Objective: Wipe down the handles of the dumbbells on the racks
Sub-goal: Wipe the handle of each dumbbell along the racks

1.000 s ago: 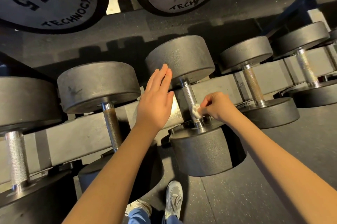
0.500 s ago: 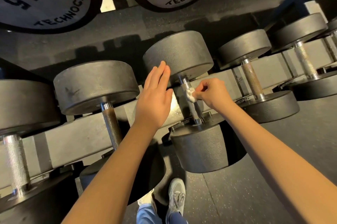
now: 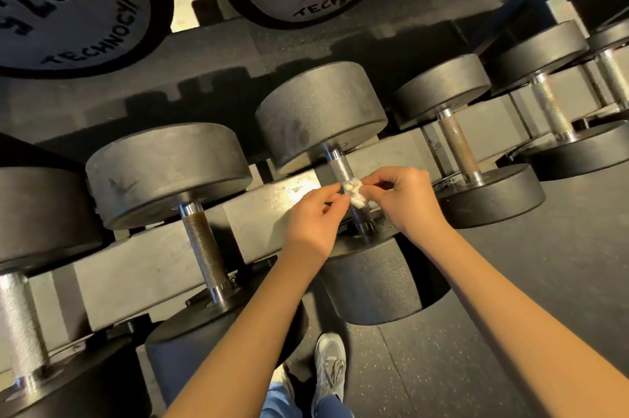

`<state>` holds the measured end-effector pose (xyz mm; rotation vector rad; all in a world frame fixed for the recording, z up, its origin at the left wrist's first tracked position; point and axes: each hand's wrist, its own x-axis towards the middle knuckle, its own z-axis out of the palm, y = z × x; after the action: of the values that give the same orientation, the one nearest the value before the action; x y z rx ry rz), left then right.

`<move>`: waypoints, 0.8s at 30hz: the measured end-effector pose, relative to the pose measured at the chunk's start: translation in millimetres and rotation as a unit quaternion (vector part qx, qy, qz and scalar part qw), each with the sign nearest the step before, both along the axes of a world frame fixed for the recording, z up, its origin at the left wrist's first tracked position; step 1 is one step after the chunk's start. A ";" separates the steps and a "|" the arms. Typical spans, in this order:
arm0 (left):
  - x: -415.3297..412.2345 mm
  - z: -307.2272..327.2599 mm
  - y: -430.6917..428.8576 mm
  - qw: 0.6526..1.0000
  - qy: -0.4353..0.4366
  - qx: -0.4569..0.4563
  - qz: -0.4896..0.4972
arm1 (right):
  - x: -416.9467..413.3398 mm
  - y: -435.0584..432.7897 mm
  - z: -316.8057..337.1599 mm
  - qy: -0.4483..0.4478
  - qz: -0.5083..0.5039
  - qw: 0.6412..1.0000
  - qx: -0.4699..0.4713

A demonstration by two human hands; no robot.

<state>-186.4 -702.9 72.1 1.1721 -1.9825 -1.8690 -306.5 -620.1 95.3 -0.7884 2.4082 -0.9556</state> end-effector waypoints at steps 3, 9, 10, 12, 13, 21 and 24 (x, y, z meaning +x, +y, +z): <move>-14.9 3.6 1.6 0.999 0.012 0.034 0.015 | 0.7 0.1 -1.7 0.025 0.021 0.999 -0.005; -20.7 -1.0 -3.8 0.994 -0.023 -0.009 0.106 | 0.2 13.1 -1.5 0.063 0.079 0.995 -0.024; -20.9 -2.8 -6.6 0.990 -0.032 -0.019 0.133 | 2.5 19.9 -3.0 0.089 0.068 0.994 -0.021; -22.1 -6.6 -12.8 0.983 -0.043 -0.059 0.171 | 12.2 34.7 -7.9 0.126 0.014 0.992 -0.003; -23.6 -10.5 -15.4 0.979 -0.047 -0.080 0.180 | 18.8 41.1 -10.8 0.134 -0.012 0.991 0.003; -33.6 -28.9 -8.7 0.986 -0.066 -0.073 0.137 | 34.1 48.6 -20.9 0.191 -0.051 0.980 -0.009; -21.4 -31.9 2.8 0.990 -0.066 -0.041 0.115 | 34.6 49.0 -20.9 0.192 -0.055 0.980 -0.008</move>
<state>-207.8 -700.1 40.2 1.4647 -1.8743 -1.6202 -272.0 -571.1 74.4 -0.9250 2.8032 -0.9357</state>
